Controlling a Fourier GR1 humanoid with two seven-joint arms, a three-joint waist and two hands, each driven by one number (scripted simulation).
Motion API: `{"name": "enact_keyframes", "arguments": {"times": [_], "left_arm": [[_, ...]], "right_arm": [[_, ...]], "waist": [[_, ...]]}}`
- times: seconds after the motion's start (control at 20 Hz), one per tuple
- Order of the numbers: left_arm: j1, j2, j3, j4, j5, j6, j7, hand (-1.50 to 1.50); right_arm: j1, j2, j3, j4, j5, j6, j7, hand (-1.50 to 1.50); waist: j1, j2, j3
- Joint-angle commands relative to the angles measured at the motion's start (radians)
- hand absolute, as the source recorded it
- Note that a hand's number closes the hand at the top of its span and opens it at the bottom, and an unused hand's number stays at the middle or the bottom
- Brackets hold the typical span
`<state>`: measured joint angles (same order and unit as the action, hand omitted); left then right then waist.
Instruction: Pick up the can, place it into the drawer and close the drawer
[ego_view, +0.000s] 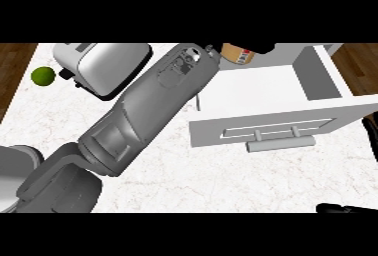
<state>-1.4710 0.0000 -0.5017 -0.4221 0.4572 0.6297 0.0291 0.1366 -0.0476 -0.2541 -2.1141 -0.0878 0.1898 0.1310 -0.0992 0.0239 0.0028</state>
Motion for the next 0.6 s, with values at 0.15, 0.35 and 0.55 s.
{"name": "enact_keyframes", "arguments": {"times": [0.15,0.35,0.55], "left_arm": [[0.037,0.0,-0.064,0.042,0.023,0.015,-0.079,1.5],[0.021,0.0,-0.094,0.071,0.027,0.05,-0.059,-1.5],[0.029,0.0,-0.096,0.075,0.06,0.07,-0.064,-1.5]], "right_arm": [[-0.032,-0.019,-0.003,-0.022,-0.003,-0.01,0.052,-1.5],[-0.02,-0.01,0.019,-0.058,-0.003,-0.006,0.062,-1.5],[-0.051,-0.009,0.015,-0.004,0.023,-0.016,0.024,-1.5]], "waist": [[-0.014,0.004,-0.001],[-0.029,0.004,0.0],[-0.025,0.009,0.0]]}}
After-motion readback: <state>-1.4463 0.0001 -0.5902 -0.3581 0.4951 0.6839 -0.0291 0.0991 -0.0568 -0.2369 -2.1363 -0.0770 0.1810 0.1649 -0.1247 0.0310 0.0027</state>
